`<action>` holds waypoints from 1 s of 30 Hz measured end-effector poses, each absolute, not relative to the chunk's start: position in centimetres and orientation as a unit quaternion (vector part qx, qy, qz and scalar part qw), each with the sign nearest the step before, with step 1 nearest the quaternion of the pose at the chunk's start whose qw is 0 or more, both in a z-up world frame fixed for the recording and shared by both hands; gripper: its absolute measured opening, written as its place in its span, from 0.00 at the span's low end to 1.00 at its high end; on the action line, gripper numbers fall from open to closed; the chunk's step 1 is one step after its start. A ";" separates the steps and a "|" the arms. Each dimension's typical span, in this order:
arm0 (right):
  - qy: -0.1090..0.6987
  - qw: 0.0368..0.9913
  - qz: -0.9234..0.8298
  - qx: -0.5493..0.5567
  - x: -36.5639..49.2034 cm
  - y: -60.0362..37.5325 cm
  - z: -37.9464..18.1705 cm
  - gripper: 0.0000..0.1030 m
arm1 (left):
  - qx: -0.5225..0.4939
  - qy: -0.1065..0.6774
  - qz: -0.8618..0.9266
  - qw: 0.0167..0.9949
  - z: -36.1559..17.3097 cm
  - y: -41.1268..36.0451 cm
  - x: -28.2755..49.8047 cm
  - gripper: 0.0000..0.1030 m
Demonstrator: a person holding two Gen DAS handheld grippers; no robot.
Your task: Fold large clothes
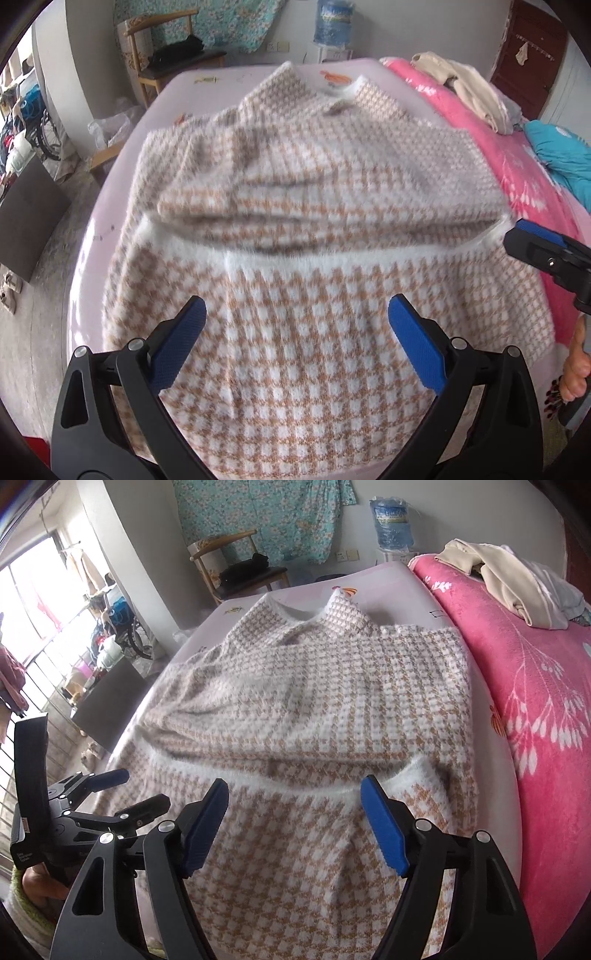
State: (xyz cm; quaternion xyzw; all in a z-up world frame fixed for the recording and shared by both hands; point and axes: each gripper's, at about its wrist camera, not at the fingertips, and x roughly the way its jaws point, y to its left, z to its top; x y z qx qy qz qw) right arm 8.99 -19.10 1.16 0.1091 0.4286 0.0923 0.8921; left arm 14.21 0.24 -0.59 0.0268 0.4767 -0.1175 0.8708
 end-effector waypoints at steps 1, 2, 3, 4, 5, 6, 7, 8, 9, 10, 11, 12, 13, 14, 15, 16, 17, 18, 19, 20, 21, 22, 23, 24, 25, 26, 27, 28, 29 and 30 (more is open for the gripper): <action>0.430 0.890 0.100 0.116 9.5 -19.3 1.6 0.70 | 0.026 0.468 -0.120 0.875 0.1 0.6 14.5 0.93; 0.430 0.889 0.104 0.118 9.8 -19.4 2.0 0.71 | 0.023 0.457 -0.125 0.881 1.0 1.0 15.2 0.93; 0.430 0.888 0.111 0.119 10.3 -19.6 2.7 0.72 | 0.022 0.448 -0.128 0.885 1.8 1.2 16.0 0.93; 0.430 0.888 0.117 0.117 10.7 -19.6 3.2 0.74 | 0.021 0.438 -0.131 0.889 2.7 1.5 16.8 0.93; 0.427 0.889 0.124 0.112 11.3 -19.8 4.0 0.77 | 0.022 0.429 -0.132 0.893 3.6 1.5 17.5 0.93; 0.423 0.891 0.130 0.104 11.9 -19.9 4.9 0.77 | 0.024 0.418 -0.134 0.898 4.6 1.6 18.6 0.93; 0.420 0.893 0.132 0.096 12.5 -19.9 5.6 0.79 | 0.026 0.408 -0.135 0.902 5.5 1.9 19.8 0.93; 0.417 0.895 0.135 0.087 13.1 -20.0 6.3 0.80 | 0.026 0.400 -0.136 0.906 6.2 1.8 20.7 0.93; 0.413 0.897 0.138 0.079 14.1 -20.1 7.2 0.80 | 0.024 0.389 -0.138 0.911 7.1 1.6 22.2 0.93; 0.411 0.898 0.139 0.074 14.9 -20.3 7.8 0.82 | 0.022 0.382 -0.142 0.913 7.7 1.4 23.1 0.93; 0.408 0.899 0.141 0.069 16.1 -20.5 8.5 0.83 | 0.016 0.377 -0.149 0.914 8.2 1.6 24.7 0.93; 0.405 0.900 0.144 0.065 17.0 -20.6 8.9 0.83 | 0.011 0.375 -0.155 0.914 8.5 1.3 25.5 0.93; 0.404 0.901 0.145 0.062 18.3 -20.8 9.4 0.83 | 0.002 0.376 -0.163 0.912 8.6 1.3 27.1 0.93; 0.406 0.901 0.142 0.062 19.8 -21.1 9.6 0.84 | -0.004 0.377 -0.170 0.910 8.6 1.0 28.3 0.93; 0.408 0.900 0.141 0.065 21.2 -21.4 9.8 0.84 | -0.010 0.379 -0.174 0.909 8.7 0.7 29.4 0.93; 0.412 0.897 0.146 0.070 22.8 -21.6 9.7 0.84 | -0.015 0.382 -0.176 0.907 8.7 0.2 30.9 0.93; 0.419 0.893 0.146 0.079 24.7 -22.1 9.5 0.84 | -0.021 0.386 -0.182 0.904 8.4 0.0 32.9 0.93; 0.426 0.889 0.140 0.089 26.4 -22.5 9.2 0.84 | -0.025 0.390 -0.183 0.902 7.7 -0.7 34.5 0.92; 0.436 0.884 0.138 0.098 28.3 -22.9 8.7 0.84 | -0.031 0.395 -0.182 0.900 7.3 -1.2 36.3 0.92; 0.443 0.880 0.137 0.107 29.9 -23.2 8.2 0.84 | -0.038 0.399 -0.187 0.897 6.9 -1.5 38.0 0.92; 0.451 0.875 0.129 0.117 32.0 -23.5 7.6 0.84 | -0.044 0.406 -0.186 0.894 6.5 -1.8 39.9 0.92; 0.460 0.870 0.124 0.126 34.0 -23.9 6.9 0.83 | -0.049 0.413 -0.183 0.891 6.0 -2.3 41.3 0.92; 0.468 0.865 0.119 0.136 35.9 -24.2 6.2 0.83 | -0.056 0.425 -0.187 0.884 5.3 -2.9 43.2 0.91; 0.474 0.862 0.109 0.145 37.6 -24.5 5.4 0.83 | -0.062 0.433 -0.190 0.879 4.7 -3.2 44.6 0.89; 0.480 0.858 0.102 0.151 38.9 -24.7 4.7 0.81 | -0.066 0.445 -0.188 0.873 3.9 -3.6 46.0 0.87; 0.488 0.853 0.097 0.157 40.3 -24.8 4.0 0.77 | -0.069 0.460 -0.188 0.865 3.0 -4.1 47.5 0.83; 0.495 0.849 0.089 0.163 41.7 -25.1 3.1 0.76 | -0.068 0.472 -0.190 0.858 2.1 -4.5 48.3 0.78; 0.503 0.843 0.082 0.169 42.9 -25.3 2.2 0.73 | -0.064 0.482 -0.185 0.854 1.3 -4.8 49.1 0.76; 0.513 0.837 0.078 0.174 43.8 -25.4 1.3 0.67 | -0.063 0.492 -0.181 0.849 0.4 -5.2 49.9 0.72; 0.525 0.829 0.070 0.178 44.8 -25.6 0.3 0.64 | -0.064 0.501 -0.181 0.844 -0.4 -5.4 50.5 0.66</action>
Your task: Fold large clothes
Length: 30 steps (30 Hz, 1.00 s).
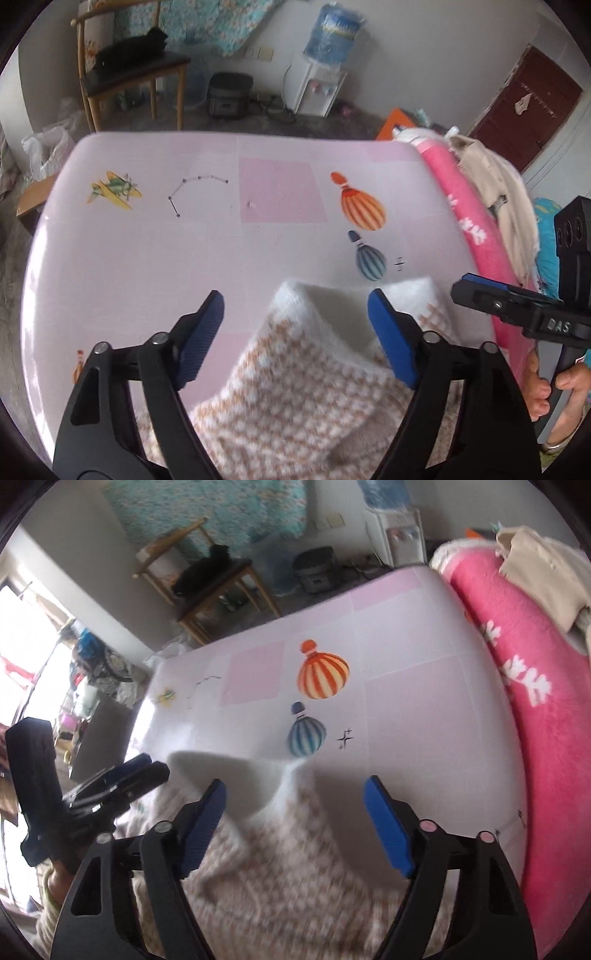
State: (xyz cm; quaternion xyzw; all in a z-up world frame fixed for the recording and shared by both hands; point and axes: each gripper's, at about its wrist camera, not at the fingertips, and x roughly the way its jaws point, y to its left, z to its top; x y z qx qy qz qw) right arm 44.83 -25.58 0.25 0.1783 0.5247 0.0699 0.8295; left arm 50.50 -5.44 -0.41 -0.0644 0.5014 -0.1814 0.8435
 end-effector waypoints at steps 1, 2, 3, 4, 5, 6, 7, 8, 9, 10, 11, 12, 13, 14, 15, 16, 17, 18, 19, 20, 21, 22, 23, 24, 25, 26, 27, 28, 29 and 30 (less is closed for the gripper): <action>0.534 0.823 0.067 0.185 45.4 -25.7 -0.6 0.58 | -0.067 0.510 -0.180 0.838 -1.1 -5.6 50.9 0.62; 0.541 0.816 0.071 0.192 45.7 -25.7 -1.4 0.48 | -0.072 0.520 -0.176 0.832 -1.9 -5.6 51.2 0.48; 0.548 0.808 0.077 0.200 45.9 -25.7 -2.1 0.41 | -0.078 0.525 -0.176 0.829 -2.3 -5.5 51.1 0.34; 0.549 0.806 0.083 0.207 45.8 -25.7 -2.4 0.29 | -0.085 0.526 -0.182 0.827 -2.5 -5.4 51.0 0.32; 0.544 0.807 0.093 0.211 45.4 -25.6 -2.3 0.16 | -0.091 0.520 -0.186 0.828 -2.3 -5.2 50.6 0.28; 0.537 0.811 0.099 0.209 45.0 -25.5 -1.9 0.15 | -0.090 0.514 -0.192 0.831 -1.8 -5.1 50.1 0.24; 0.529 0.818 0.104 0.200 44.4 -25.2 -1.2 0.14 | -0.085 0.507 -0.200 0.834 -1.2 -5.0 49.4 0.19; 0.519 0.827 0.113 0.184 43.4 -24.8 -0.2 0.13 | -0.078 0.497 -0.207 0.839 -0.4 -4.8 48.5 0.15; 0.512 0.833 0.122 0.174 42.8 -24.6 0.6 0.13 | -0.070 0.490 -0.212 0.843 0.4 -4.5 47.9 0.14; 0.502 0.840 0.132 0.159 41.7 -24.3 1.6 0.13 | -0.063 0.482 -0.218 0.846 1.2 -4.4 47.0 0.13; 0.497 0.844 0.138 0.145 40.9 -23.9 2.4 0.13 | -0.057 0.474 -0.228 0.849 2.1 -4.1 45.9 0.13; 0.490 0.850 0.146 0.128 39.6 -23.5 3.3 0.13 | -0.050 0.469 -0.235 0.850 2.8 -4.0 45.1 0.13; 0.483 0.855 0.154 0.111 38.2 -23.1 4.0 0.13 | -0.039 0.461 -0.245 0.852 3.6 -3.7 43.5 0.13; 0.478 0.858 0.163 0.092 36.7 -22.7 4.6 0.13 | -0.030 0.457 -0.250 0.853 4.1 -3.7 42.5 0.13; 0.474 0.860 0.170 0.078 35.6 -22.2 4.9 0.13 | -0.017 0.453 -0.256 0.854 4.6 -3.6 41.0 0.13; 0.474 0.860 0.179 0.063 34.3 -21.8 5.0 0.14 | -0.005 0.450 -0.262 0.854 4.9 -3.4 39.5 0.13; 0.479 0.855 0.191 0.048 32.8 -21.3 4.8 0.16 | 0.008 0.450 -0.267 0.852 4.9 -3.3 38.0 0.13; 0.485 0.851 0.196 0.037 31.6 -21.0 4.7 0.16 | 0.018 0.450 -0.270 0.851 4.8 -3.1 36.5 0.13; 0.494 0.845 0.203 0.029 30.5 -20.8 4.4 0.18 | 0.025 0.451 -0.274 0.849 4.5 -2.9 35.3 0.13; 0.503 0.836 0.217 0.034 29.6 -20.8 4.5 0.22 | 0.034 0.455 -0.276 0.846 4.1 -2.7 34.2 0.13; 0.504 0.832 0.228 0.047 28.8 -21.2 4.9 0.25 | 0.049 0.457 -0.271 0.846 3.6 -2.6 33.0 0.13; 0.496 0.832 0.240 0.062 28.2 -21.8 5.8 0.26 | 0.065 0.456 -0.266 0.847 3.1 -2.4 32.0 0.13; 0.488 0.833 0.250 0.073 28.1 -22.2 6.8 0.28 | 0.073 0.457 -0.265 0.846 2.7 -2.4 31.3 0.14; 0.478 0.832 0.266 0.090 28.3 -22.6 7.9 0.31 | 0.073 0.460 -0.263 0.845 2.3 -2.3 31.0 0.14; 0.474 0.828 0.280 0.106 28.7 -22.4 8.4 0.40 | 0.067 0.465 -0.261 0.844 1.9 -2.2 30.8 0.14; 0.473 0.816 0.305 0.133 29.7 -22.3 8.6 0.44 | 0.060 0.468 -0.259 0.843 1.7 -2.1 30.8 0.14; 0.474 0.810 0.311 0.149 30.5 -22.0 8.5 0.44 | 0.051 0.470 -0.257 0.843 1.4 -2.1 30.8 0.14; 0.482 0.806 0.304 0.158 31.6 -21.6 7.9 0.44 | 0.047 0.469 -0.252 0.845 1.2 -2.1 30.9 0.14; 0.491 0.804 0.298 0.156 32.4 -21.0 7.3 0.44 | 0.042 0.469 -0.248 0.847 1.0 -2.0 30.9 0.14; 0.502 0.803 0.286 0.146 33.0 -20.1 6.2 0.44 | 0.037 0.469 -0.245 0.847 0.9 -1.9 30.9 0.16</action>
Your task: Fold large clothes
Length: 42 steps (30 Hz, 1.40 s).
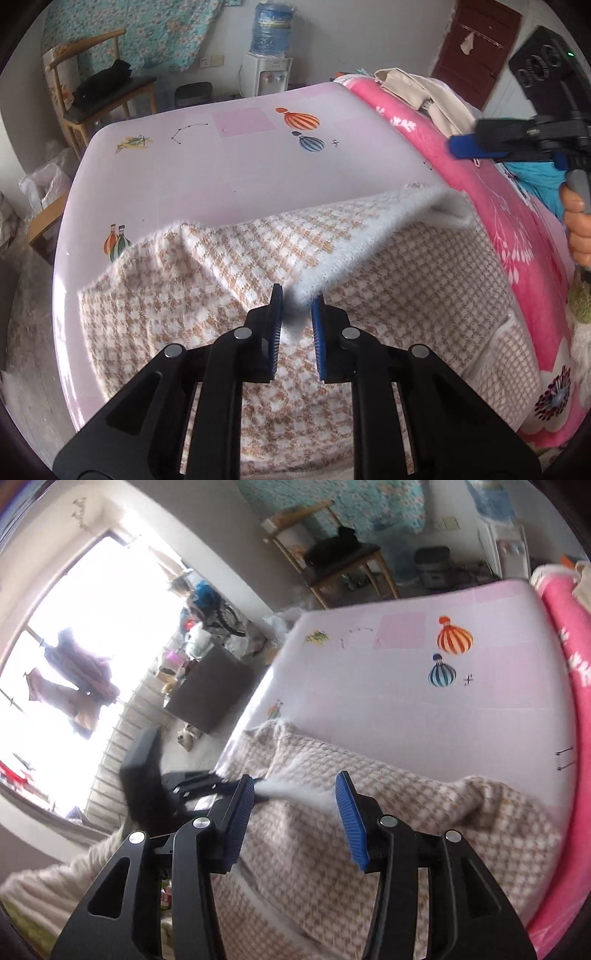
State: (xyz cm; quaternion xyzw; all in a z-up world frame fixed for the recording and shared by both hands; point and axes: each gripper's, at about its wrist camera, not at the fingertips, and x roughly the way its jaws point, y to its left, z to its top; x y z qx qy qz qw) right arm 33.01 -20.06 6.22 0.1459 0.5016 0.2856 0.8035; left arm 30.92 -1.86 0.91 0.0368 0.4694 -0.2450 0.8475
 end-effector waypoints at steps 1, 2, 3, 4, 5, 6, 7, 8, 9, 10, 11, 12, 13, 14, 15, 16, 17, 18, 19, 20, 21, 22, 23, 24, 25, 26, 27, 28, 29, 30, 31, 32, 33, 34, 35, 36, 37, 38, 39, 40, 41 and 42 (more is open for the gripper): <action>0.514 0.801 0.276 0.133 33.5 -19.2 5.1 0.44 | 0.030 0.471 -0.241 0.848 0.8 -1.6 30.8 0.19; 0.527 0.796 0.274 0.121 33.3 -18.4 4.0 0.44 | 0.025 0.472 -0.234 0.850 0.8 -1.1 30.7 0.26; 0.541 0.789 0.272 0.109 33.1 -17.5 2.6 0.44 | 0.020 0.472 -0.228 0.851 0.9 -0.5 30.3 0.30; 0.555 0.780 0.271 0.100 32.7 -16.7 1.3 0.44 | 0.013 0.472 -0.226 0.852 1.0 0.3 29.9 0.31; 0.566 0.774 0.270 0.090 32.2 -16.3 0.3 0.44 | 0.005 0.471 -0.222 0.853 1.1 1.2 29.5 0.34; 0.573 0.771 0.268 0.077 31.5 -15.8 -0.8 0.44 | -0.003 0.469 -0.221 0.855 1.4 2.1 29.1 0.34; 0.575 0.769 0.268 0.068 30.9 -15.6 -1.7 0.44 | -0.015 0.463 -0.219 0.859 1.7 3.2 28.7 0.34; 0.574 0.771 0.270 0.065 30.6 -15.5 -2.1 0.44 | -0.023 0.457 -0.218 0.862 2.0 3.9 28.5 0.34; 0.567 0.776 0.270 0.063 30.3 -15.4 -2.4 0.44 | -0.035 0.447 -0.220 0.866 2.6 4.6 28.5 0.34; 0.562 0.780 0.269 0.065 30.1 -15.4 -2.5 0.44 | -0.044 0.440 -0.223 0.869 3.1 4.9 28.8 0.34; 0.560 0.781 0.266 0.071 30.1 -15.5 -2.6 0.44 | -0.052 0.436 -0.227 0.870 3.5 4.9 29.2 0.34; 0.559 0.783 0.262 0.077 30.2 -15.4 -2.6 0.44 | -0.059 0.433 -0.232 0.869 3.8 4.5 29.9 0.34; 0.557 0.785 0.259 0.076 30.1 -15.3 -2.6 0.44 | -0.065 0.431 -0.243 0.867 4.1 3.7 30.6 0.34; 0.555 0.788 0.257 0.073 29.9 -15.5 -2.7 0.44 | -0.071 0.429 -0.262 0.862 4.1 2.6 31.2 0.34; 0.552 0.791 0.254 0.067 29.6 -15.4 -2.6 0.44 | -0.072 0.432 -0.278 0.855 3.9 1.6 31.8 0.34; 0.549 0.794 0.253 0.062 29.3 -15.2 -2.6 0.44 | -0.071 0.441 -0.291 0.846 3.4 0.4 32.4 0.34; 0.548 0.796 0.253 0.056 29.0 -15.0 -2.6 0.44 | -0.068 0.458 -0.301 0.834 2.4 -0.7 33.1 0.34; 0.549 0.796 0.251 0.051 28.7 -14.9 -2.5 0.42 | -0.062 0.480 -0.304 0.820 1.1 -1.7 33.7 0.34; 0.551 0.795 0.247 0.049 28.4 -15.1 -2.3 0.39 | -0.047 0.506 -0.293 0.810 -0.4 -2.5 34.2 0.34; 0.554 0.795 0.242 0.049 28.3 -15.7 -2.0 0.36 | -0.027 0.527 -0.275 0.804 -1.7 -2.8 34.4 0.33; 0.549 0.801 0.232 0.055 28.1 -16.7 -1.1 0.35 | -0.021 0.529 -0.271 0.804 -2.5 -2.7 34.3 0.30; 0.537 0.812 0.222 0.056 27.9 -17.6 -0.1 0.36 | -0.024 0.520 -0.277 0.808 -2.3 -2.3 34.0 0.30; 0.524 0.823 0.213 0.051 27.8 -18.2 0.8 0.35 | -0.026 0.522 -0.277 0.806 -2.4 -1.9 33.9 0.30; 0.508 0.836 0.202 0.041 27.8 -18.6 1.7 0.35 | -0.031 0.522 -0.277 0.806 -2.3 -1.7 33.8 0.30; 0.499 0.844 0.196 0.035 27.9 -18.9 2.2 0.35 | -0.036 0.523 -0.278 0.805 -2.3 -1.5 33.8 0.30; 0.497 0.845 0.197 0.033 28.2 -18.8 2.2 0.35 | -0.037 0.523 -0.277 0.805 -2.2 -1.3 33.7 0.30; 0.501 0.842 0.199 0.029 28.5 -18.7 1.8 0.35 | -0.035 0.522 -0.277 0.806 -2.2 -1.4 33.7 0.30; 0.512 0.837 0.193 0.008 28.8 -18.3 0.8 0.35 | -0.031 0.520 -0.277 0.808 -2.1 -1.4 33.6 0.30; 0.528 0.829 0.181 -0.022 28.8 -18.0 -0.5 0.35 | -0.026 0.517 -0.276 0.810 -2.1 -1.3 33.3 0.30; 0.541 0.821 0.177 -0.043 28.8 -17.7 -1.8 0.35 | -0.018 0.513 -0.276 0.812 -2.0 -1.3 33.0 0.30; 0.525 0.829 0.187 -0.045 28.3 -17.9 -2.0 0.35 | -0.014 0.510 -0.277 0.814 -2.0 -1.1 32.8 0.30; 0.526 0.827 0.193 -0.042 28.1 -18.2 -2.0 0.35 | -0.009 0.507 -0.276 0.817 -2.1 -0.9 32.5 0.30; 0.530 0.825 0.194 -0.028 28.0 -18.8 -1.8 0.34 | -0.009 0.506 -0.276 0.817 -2.1 -0.6 32.4 0.30; 0.537 0.822 0.191 -0.011 28.0 -19.4 -1.5 0.32 | -0.010 0.506 -0.276 0.818 -2.0 -0.4 32.3 0.30; 0.542 0.820 0.185 -0.008 28.0 -19.6 -1.2 0.29 | -0.011 0.504 -0.276 0.818 -1.7 -0.2 32.3 0.30; 0.543 0.820 0.180 -0.012 28.0 -19.6 -0.8 0.29 | -0.009 0.499 -0.274 0.822 -1.2 0.1 32.2 0.30; 0.535 0.826 0.173 -0.023 28.0 -19.5 0.0 0.29 | -0.004 0.490 -0.272 0.828 -0.6 0.2 32.3 0.30; 0.523 0.834 0.173 -0.032 28.1 -19.4 0.9 0.29 | 0.005 0.474 -0.267 0.839 0.2 0.3 32.5 0.30; 0.513 0.839 0.178 -0.033 28.4 -19.1 1.5 0.29 | 0.013 0.461 -0.263 0.847 1.0 0.5 32.7 0.30; 0.502 0.844 0.184 -0.031 29.0 -18.6 2.1 0.29 | 0.017 0.452 -0.260 0.853 1.7 0.4 33.2 0.31; 0.496 0.849 0.181 -0.035 29.5 -18.0 2.4 0.29 | 0.015 0.449 -0.255 0.856 2.1 0.3 33.8 0.31; 0.492 0.852 0.175 -0.041 30.0 -17.5 2.4 0.30 | 0.009 0.448 -0.253 0.857 2.4 0.3 34.6 0.32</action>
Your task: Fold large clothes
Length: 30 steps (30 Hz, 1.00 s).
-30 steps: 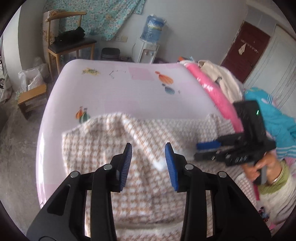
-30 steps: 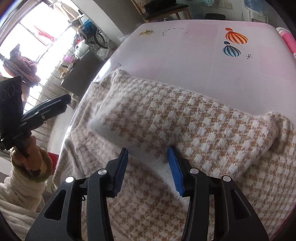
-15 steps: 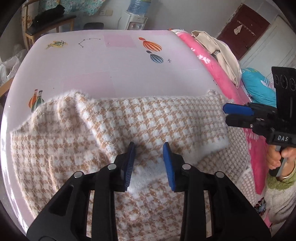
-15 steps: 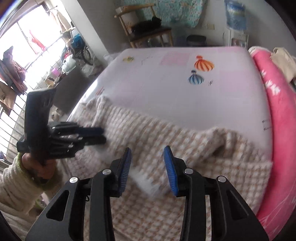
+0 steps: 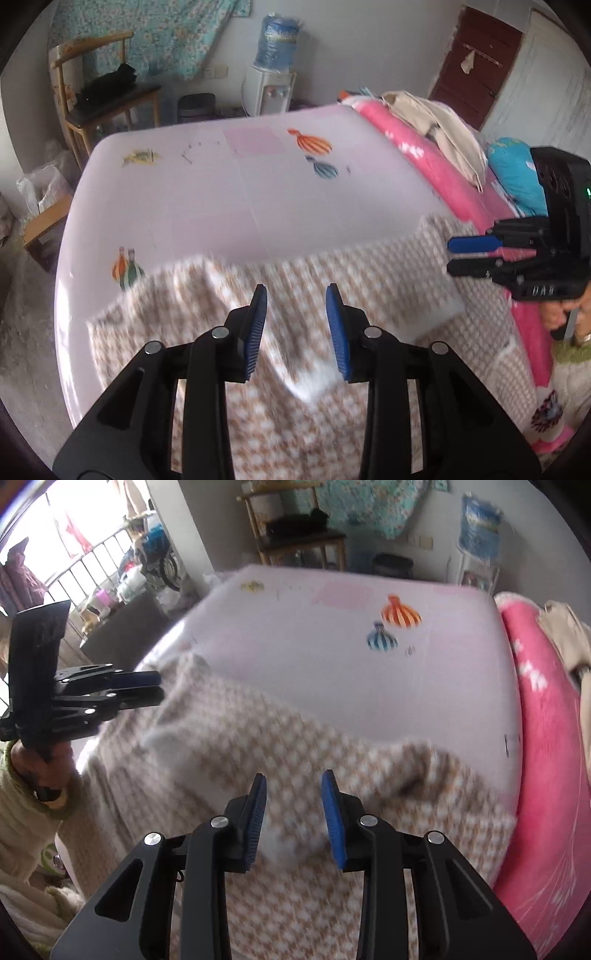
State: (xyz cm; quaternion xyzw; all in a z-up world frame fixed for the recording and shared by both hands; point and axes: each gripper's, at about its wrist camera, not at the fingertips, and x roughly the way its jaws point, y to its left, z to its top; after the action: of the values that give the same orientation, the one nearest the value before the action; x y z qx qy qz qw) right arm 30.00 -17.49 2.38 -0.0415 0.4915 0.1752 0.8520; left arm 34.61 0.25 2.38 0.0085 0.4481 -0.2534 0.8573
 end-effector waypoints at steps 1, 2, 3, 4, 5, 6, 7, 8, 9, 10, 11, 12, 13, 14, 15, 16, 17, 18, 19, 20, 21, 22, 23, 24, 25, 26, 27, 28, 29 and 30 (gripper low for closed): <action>0.488 0.855 0.171 -0.045 30.8 -17.0 2.1 0.31 | 0.007 0.452 -0.254 0.855 2.2 0.1 35.4 0.32; 0.490 0.854 0.169 -0.043 31.4 -17.0 1.6 0.31 | 0.012 0.459 -0.247 0.853 1.7 -0.3 36.1 0.32; 0.499 0.850 0.162 -0.043 32.5 -16.7 0.4 0.31 | 0.027 0.476 -0.229 0.849 0.5 -0.7 37.2 0.32; 0.512 0.845 0.148 -0.045 33.2 -16.8 -0.8 0.31 | 0.038 0.491 -0.217 0.843 -0.7 -0.8 37.8 0.32; 0.525 0.838 0.145 -0.029 33.8 -17.1 -2.2 0.31 | 0.047 0.506 -0.208 0.836 -2.2 -0.8 38.4 0.31; 0.517 0.843 0.146 -0.009 34.1 -17.7 -2.4 0.31 | 0.050 0.492 -0.213 0.842 -2.5 -0.7 38.2 0.31; 0.517 0.842 0.151 0.004 34.2 -18.1 -2.2 0.31 | 0.064 0.485 -0.215 0.845 -2.4 -0.7 37.9 0.31; 0.524 0.839 0.150 0.014 34.1 -18.2 -2.0 0.31 | 0.076 0.484 -0.214 0.845 -2.4 -1.0 37.8 0.31; 0.532 0.834 0.144 0.030 34.3 -18.4 -1.7 0.31 | 0.087 0.484 -0.210 0.845 -2.3 -1.2 37.6 0.31; 0.537 0.830 0.142 0.041 34.3 -18.4 -1.3 0.31 | 0.095 0.484 -0.204 0.845 -2.0 -1.4 37.5 0.31; 0.534 0.830 0.150 0.051 34.3 -18.3 -0.8 0.31 | 0.097 0.483 -0.199 0.847 -1.7 -1.5 37.4 0.31; 0.525 0.833 0.163 0.059 34.3 -18.1 -0.3 0.31 | 0.089 0.477 -0.206 0.850 -0.9 -1.5 37.3 0.29; 0.515 0.837 0.175 0.063 34.3 -17.6 0.4 0.31 | 0.073 0.465 -0.227 0.852 0.0 -1.6 37.0 0.29; 0.508 0.840 0.183 0.062 34.2 -17.2 0.6 0.31 | 0.064 0.456 -0.245 0.853 0.5 -1.8 36.7 0.29; 0.504 0.841 0.190 0.056 34.2 -16.5 0.6 0.31 | 0.061 0.449 -0.263 0.852 0.9 -2.3 36.3 0.30; 0.507 0.838 0.194 0.052 34.3 -15.8 0.1 0.31 | 0.062 0.450 -0.277 0.846 0.8 -2.8 36.1 0.30; 0.516 0.832 0.196 0.050 34.6 -15.3 -0.7 0.31 | 0.071 0.461 -0.283 0.838 0.2 -3.5 36.0 0.30; 0.531 0.823 0.194 0.046 34.9 -14.8 -2.2 0.31 | 0.089 0.479 -0.277 0.828 -1.0 -4.2 36.1 0.30; 0.525 0.827 0.196 0.048 35.0 -14.6 -3.0 0.32 | 0.109 0.494 -0.264 0.821 -2.4 -4.7 36.1 0.31; 0.521 0.829 0.198 0.052 35.1 -14.8 -3.1 0.32 | 0.109 0.479 -0.264 0.830 -2.6 -4.6 35.7 0.32; 0.527 0.824 0.196 0.067 35.2 -15.1 -2.9 0.32 | 0.102 0.480 -0.265 0.830 -2.6 -4.3 35.7 0.32; 0.531 0.822 0.190 0.078 35.2 -15.4 -2.5 0.32 | 0.089 0.484 -0.263 0.830 -2.2 -3.9 35.7 0.32; 0.528 0.825 0.187 0.077 34.6 -15.3 -1.8 0.32 | 0.077 0.484 -0.262 0.831 -1.7 -3.5 35.5 0.32; 0.521 0.829 0.192 0.067 34.1 -15.1 -1.3 0.32 | 0.076 0.477 -0.266 0.834 -1.1 -3.3 34.9 0.32; 0.513 0.833 0.199 0.057 33.3 -14.7 -0.8 0.32 | 0.080 0.468 -0.271 0.837 -0.6 -3.2 34.3 0.32; 0.509 0.836 0.200 0.043 32.6 -14.2 -0.8 0.32 | 0.085 0.463 -0.276 0.838 -0.5 -3.2 33.7 0.32; 0.511 0.836 0.196 0.029 32.1 -13.8 -1.1 0.32 | 0.088 0.467 -0.278 0.834 -0.8 -3.5 33.3 0.32; 0.513 0.837 0.189 0.012 31.8 -13.3 -1.8 0.32 | 0.092 0.477 -0.275 0.830 -1.5 -3.8 33.2 0.33; 0.507 0.842 0.184 -0.005 31.5 -12.9 -2.4 0.32 | 0.102 0.484 -0.266 0.828 -2.6 -4.3 33.0 0.33; 0.494 0.850 0.181 -0.026 31.1 -12.6 -2.4 0.32 | 0.112 0.469 -0.261 0.836 -2.6 -4.5 32.6 0.34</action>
State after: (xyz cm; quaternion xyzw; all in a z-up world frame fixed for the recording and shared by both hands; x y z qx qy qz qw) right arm 31.06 -12.56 -2.40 -0.0256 0.4940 0.1810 0.8500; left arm 32.59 -4.51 -2.63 0.1117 0.4692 -0.2610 0.8362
